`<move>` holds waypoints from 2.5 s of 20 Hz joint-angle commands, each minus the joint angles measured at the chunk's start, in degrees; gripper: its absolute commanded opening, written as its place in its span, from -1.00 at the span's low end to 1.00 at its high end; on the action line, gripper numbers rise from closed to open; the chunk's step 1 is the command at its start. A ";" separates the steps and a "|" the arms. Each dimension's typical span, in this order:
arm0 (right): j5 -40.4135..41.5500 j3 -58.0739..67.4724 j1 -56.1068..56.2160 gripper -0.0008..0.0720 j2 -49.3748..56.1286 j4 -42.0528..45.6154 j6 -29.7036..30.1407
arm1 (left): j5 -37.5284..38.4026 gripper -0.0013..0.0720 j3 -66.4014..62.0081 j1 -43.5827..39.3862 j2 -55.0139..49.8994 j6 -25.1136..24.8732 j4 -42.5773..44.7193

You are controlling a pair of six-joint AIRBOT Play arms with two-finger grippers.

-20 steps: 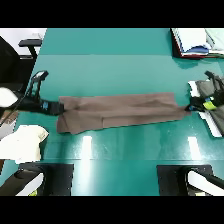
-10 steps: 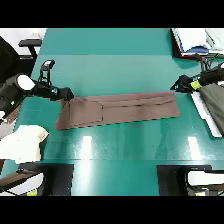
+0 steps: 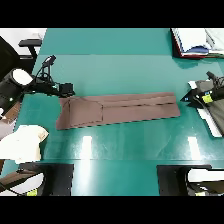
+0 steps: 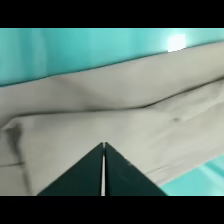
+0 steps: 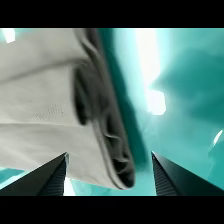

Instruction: Fold the shirts.

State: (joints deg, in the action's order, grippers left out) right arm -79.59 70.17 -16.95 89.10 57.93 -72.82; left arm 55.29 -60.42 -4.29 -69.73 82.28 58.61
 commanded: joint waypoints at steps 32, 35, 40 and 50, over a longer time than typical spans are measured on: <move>-1.16 27.69 35.08 -0.94 -8.90 -20.92 -0.24 | -0.48 -0.90 -28.35 -24.44 -34.38 3.39 -4.79; 0.76 27.69 39.01 -0.94 -8.83 -20.94 -0.24 | 2.97 -0.90 -28.94 -18.67 -27.10 3.19 -1.81; 13.42 27.71 54.93 -0.94 -3.69 -21.00 -0.17 | 3.74 -0.90 -28.94 -5.42 -8.20 3.19 8.09; 11.89 27.65 65.83 0.47 6.69 -11.45 2.56 | 8.07 -0.90 -28.92 6.47 6.34 3.17 13.03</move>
State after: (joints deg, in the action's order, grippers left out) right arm -61.80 97.82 50.13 95.07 40.66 -70.30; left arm 61.41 -89.32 0.51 -65.36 85.49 70.59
